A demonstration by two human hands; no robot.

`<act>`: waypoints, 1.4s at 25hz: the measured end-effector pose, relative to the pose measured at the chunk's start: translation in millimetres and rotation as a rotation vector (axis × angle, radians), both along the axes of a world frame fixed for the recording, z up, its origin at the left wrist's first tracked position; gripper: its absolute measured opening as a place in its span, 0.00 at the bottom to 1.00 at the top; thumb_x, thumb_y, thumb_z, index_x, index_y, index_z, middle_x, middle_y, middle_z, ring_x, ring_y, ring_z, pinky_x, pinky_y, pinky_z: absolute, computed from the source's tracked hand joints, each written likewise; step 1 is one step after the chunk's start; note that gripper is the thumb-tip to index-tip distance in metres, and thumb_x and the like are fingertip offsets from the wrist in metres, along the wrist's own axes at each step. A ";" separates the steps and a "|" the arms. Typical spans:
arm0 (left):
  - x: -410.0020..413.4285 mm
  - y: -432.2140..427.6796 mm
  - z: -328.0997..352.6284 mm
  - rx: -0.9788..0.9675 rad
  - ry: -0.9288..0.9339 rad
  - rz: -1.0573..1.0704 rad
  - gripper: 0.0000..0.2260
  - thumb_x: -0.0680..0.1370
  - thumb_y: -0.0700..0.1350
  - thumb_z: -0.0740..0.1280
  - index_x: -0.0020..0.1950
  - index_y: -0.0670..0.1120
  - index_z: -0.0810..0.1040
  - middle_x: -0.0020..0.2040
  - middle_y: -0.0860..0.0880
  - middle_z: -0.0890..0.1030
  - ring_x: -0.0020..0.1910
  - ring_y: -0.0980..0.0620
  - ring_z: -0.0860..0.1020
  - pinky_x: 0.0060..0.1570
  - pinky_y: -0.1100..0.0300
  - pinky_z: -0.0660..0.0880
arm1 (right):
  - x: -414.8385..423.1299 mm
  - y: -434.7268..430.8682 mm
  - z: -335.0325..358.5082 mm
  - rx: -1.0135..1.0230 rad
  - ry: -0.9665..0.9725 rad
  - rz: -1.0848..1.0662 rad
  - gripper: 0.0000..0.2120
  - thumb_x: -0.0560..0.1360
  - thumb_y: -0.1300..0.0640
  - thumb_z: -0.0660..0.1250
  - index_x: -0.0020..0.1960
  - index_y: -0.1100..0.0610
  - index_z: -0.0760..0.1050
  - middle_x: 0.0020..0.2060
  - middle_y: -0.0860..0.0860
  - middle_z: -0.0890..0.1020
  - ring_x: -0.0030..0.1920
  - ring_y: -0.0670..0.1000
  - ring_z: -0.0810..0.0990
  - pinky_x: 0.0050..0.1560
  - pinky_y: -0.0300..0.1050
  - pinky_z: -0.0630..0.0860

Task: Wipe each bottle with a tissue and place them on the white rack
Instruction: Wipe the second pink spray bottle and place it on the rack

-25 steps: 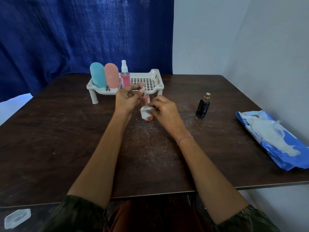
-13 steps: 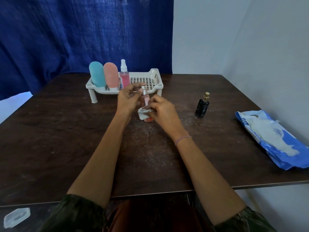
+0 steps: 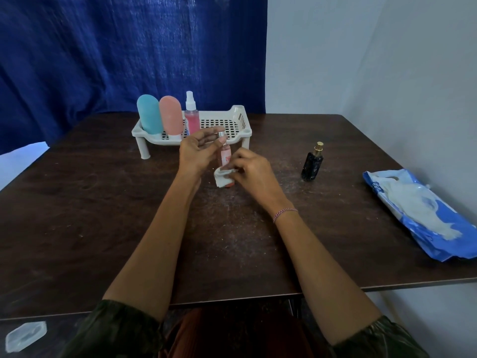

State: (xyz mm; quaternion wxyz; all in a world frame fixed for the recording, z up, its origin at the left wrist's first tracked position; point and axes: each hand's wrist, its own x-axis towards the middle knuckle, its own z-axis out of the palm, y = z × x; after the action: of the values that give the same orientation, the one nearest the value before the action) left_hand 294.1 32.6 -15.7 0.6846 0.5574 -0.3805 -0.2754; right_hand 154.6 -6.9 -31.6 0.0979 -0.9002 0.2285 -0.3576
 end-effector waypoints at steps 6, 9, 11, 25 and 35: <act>-3.3 2.3 3.4 -0.023 -0.064 -0.051 0.12 0.73 0.39 0.72 0.56 0.44 0.80 0.53 0.47 0.82 0.51 0.58 0.81 0.47 0.65 0.79 | 3.5 5.3 1.9 0.013 -0.337 -0.054 0.08 0.70 0.67 0.70 0.49 0.62 0.81 0.48 0.56 0.79 0.52 0.50 0.78 0.58 0.38 0.74; -1.3 0.9 1.0 -0.036 -0.043 -0.057 0.12 0.74 0.38 0.71 0.56 0.44 0.80 0.54 0.45 0.82 0.52 0.54 0.81 0.49 0.61 0.79 | 5.6 3.8 -0.7 -0.019 -0.250 -0.064 0.06 0.70 0.64 0.71 0.47 0.59 0.82 0.47 0.53 0.78 0.52 0.49 0.76 0.56 0.38 0.74; 0.7 -0.8 -0.7 -0.032 0.005 -0.049 0.11 0.74 0.38 0.70 0.56 0.45 0.80 0.53 0.46 0.83 0.52 0.53 0.82 0.48 0.59 0.80 | 8.5 6.1 -3.7 -0.021 -0.158 -0.060 0.05 0.69 0.62 0.72 0.45 0.57 0.83 0.46 0.52 0.78 0.49 0.48 0.75 0.52 0.33 0.71; 1.7 -0.4 -1.4 -0.019 0.060 -0.062 0.09 0.74 0.39 0.71 0.53 0.48 0.80 0.51 0.47 0.83 0.51 0.52 0.82 0.48 0.56 0.80 | -0.7 0.6 0.3 0.028 -0.228 -0.035 0.09 0.68 0.69 0.71 0.47 0.61 0.82 0.45 0.55 0.79 0.47 0.47 0.77 0.52 0.36 0.76; -4.8 -0.8 -7.9 0.000 0.025 -0.069 0.10 0.75 0.37 0.69 0.56 0.43 0.79 0.52 0.44 0.83 0.51 0.50 0.82 0.47 0.58 0.80 | 0.9 0.3 0.4 -0.009 -0.257 -0.014 0.08 0.70 0.66 0.71 0.47 0.60 0.82 0.47 0.54 0.78 0.52 0.50 0.76 0.57 0.44 0.76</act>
State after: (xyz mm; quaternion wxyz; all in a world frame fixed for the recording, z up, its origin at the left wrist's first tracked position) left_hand 289.3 31.7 -23.6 0.6794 0.5404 -0.3911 -0.3058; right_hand 155.5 -6.6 -31.2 0.1195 -0.8458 0.2188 -0.4716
